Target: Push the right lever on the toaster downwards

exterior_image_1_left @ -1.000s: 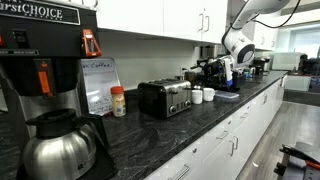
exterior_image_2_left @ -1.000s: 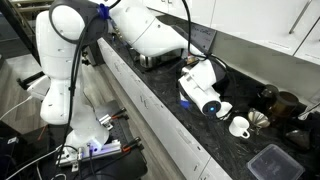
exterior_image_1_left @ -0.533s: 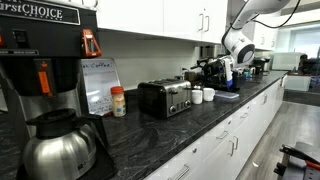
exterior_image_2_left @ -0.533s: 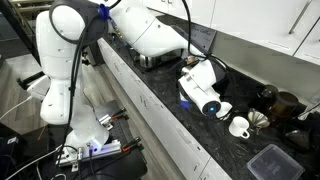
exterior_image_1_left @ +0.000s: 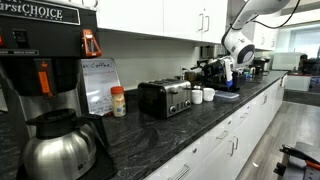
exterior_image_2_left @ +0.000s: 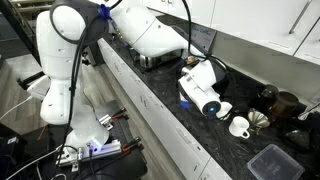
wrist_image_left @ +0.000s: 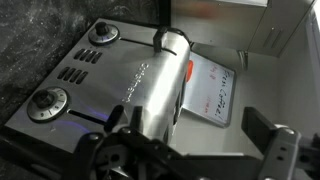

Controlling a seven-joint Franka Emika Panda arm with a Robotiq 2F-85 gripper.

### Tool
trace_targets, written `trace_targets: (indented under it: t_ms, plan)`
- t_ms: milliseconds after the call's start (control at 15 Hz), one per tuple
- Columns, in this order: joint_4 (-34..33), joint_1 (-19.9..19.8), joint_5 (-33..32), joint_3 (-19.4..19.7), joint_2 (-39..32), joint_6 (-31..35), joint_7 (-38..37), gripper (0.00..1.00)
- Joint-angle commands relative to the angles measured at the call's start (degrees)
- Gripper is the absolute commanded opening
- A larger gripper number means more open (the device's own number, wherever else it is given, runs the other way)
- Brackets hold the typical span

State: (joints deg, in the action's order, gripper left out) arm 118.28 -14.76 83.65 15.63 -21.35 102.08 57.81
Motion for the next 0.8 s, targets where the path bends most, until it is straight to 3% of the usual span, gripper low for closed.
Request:
trace_targets:
  t_ms: [0,733]
  plan:
    - [-1.9,-0.6,-0.3,-0.8,-2.1,-0.2,0.7,1.00]
    - [-8.2,-0.7,-0.1,-2.3,-8.3,0.0,2.5,1.00]
